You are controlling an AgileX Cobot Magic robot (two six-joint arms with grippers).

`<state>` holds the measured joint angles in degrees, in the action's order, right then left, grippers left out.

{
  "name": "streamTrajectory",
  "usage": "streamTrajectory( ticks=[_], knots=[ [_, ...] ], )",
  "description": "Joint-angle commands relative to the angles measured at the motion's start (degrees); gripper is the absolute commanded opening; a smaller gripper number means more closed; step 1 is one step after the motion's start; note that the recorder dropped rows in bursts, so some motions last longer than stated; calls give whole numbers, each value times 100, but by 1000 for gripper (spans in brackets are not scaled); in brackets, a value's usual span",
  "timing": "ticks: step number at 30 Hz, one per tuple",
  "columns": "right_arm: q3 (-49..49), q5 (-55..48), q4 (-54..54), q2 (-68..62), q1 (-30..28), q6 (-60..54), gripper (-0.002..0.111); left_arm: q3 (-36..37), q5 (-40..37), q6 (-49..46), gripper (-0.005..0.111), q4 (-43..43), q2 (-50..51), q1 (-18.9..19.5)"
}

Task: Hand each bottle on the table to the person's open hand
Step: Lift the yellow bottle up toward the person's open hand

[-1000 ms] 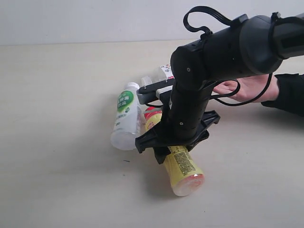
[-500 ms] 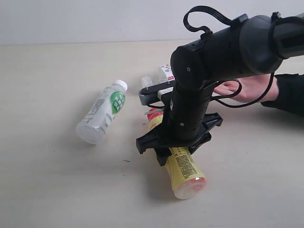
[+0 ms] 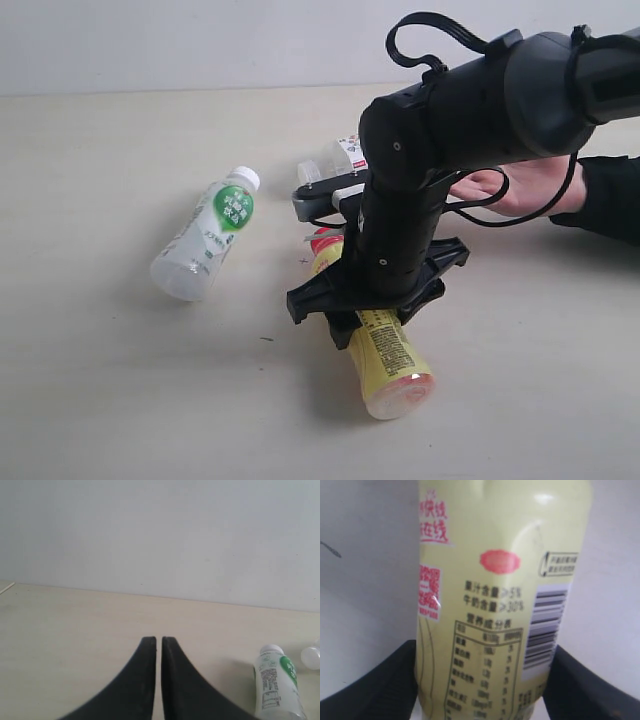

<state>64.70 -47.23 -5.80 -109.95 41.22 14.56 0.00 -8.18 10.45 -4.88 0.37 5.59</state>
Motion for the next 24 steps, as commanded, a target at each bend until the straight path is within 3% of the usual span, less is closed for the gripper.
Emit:
streamTrajectory(
  ticks=[1,12,24],
  knots=[
    [21,-48,125,-9,12,-6,3,0,3,32,7,19,-37,5],
    [21,20,205,296,12,-21,2,0,3,32,7,19,-37,5],
    [31,-381,508,2311,12,-193,0,0,3,32,7,19,-37,5]
  ],
)
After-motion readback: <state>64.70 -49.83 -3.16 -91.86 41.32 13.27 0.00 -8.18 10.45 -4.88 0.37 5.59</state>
